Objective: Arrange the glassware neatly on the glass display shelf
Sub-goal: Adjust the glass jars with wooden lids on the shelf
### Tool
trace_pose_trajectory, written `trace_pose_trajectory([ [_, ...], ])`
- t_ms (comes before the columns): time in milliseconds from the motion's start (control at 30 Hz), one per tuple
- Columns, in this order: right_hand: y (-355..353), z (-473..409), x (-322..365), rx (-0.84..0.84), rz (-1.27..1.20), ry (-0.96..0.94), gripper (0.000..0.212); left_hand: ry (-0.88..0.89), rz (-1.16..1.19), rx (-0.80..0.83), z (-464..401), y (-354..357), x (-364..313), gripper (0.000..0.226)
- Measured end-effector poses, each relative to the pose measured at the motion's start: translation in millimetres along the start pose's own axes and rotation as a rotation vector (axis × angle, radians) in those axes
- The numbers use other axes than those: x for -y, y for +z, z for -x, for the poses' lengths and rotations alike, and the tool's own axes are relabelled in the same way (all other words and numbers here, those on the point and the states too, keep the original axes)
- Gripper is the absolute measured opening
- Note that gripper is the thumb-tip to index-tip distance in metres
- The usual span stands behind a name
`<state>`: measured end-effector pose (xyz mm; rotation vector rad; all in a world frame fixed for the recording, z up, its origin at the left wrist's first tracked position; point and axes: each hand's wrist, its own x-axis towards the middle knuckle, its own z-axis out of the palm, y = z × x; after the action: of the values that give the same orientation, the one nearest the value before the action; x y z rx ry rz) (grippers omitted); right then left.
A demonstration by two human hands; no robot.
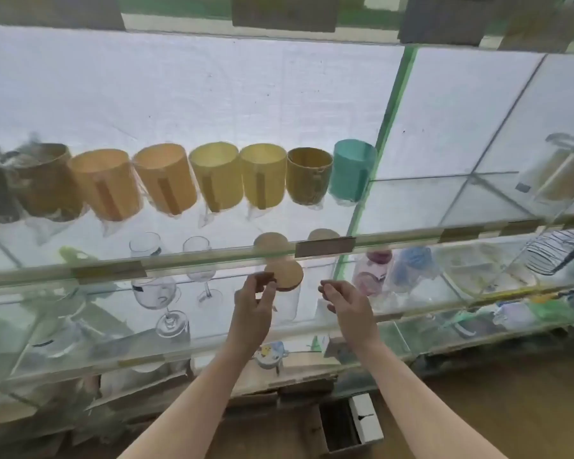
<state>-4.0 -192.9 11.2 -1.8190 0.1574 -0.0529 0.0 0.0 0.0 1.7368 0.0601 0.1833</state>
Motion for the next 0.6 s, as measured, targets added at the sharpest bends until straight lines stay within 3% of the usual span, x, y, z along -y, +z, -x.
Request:
trace_pose_trajectory([
  [233, 12.2, -59.8, 7.4, -0.066, 0.124, 0.032, 0.021, 0.086, -0.323, 0.139, -41.5, -10.2, 19.3, 0.043],
  [367, 6.3, -79.6, 1.6, -0.066, 0.226, 0.065, 0.039, 0.184, -0.405, 0.180, -57.7, -5.1, 29.6, 0.014],
  [467, -0.9, -90.5, 17.0, -0.062, 0.331, 0.049, 0.031, 0.210, -0.420, 0.224, -62.7, 2.4, 33.1, 0.014],
  [533, -6.6, -92.9, 35.8, 0.089, 0.286, 0.068, 0.022, 0.225, -0.436, 0.227, -62.1, 5.8, 36.2, 0.016],
  [567, -14.7, -97.5, 31.7, -0.011, 0.364, -0.046, 0.017, 0.229, -0.437, 0.219, -61.8, 7.4, 37.2, 0.015],
  [600, -22.5, -104.8, 24.8, 0.044, 0.309, 0.013, 0.016, 0.222, -0.440, 0.207, -61.8, 8.1, 38.0, 0.016],
])
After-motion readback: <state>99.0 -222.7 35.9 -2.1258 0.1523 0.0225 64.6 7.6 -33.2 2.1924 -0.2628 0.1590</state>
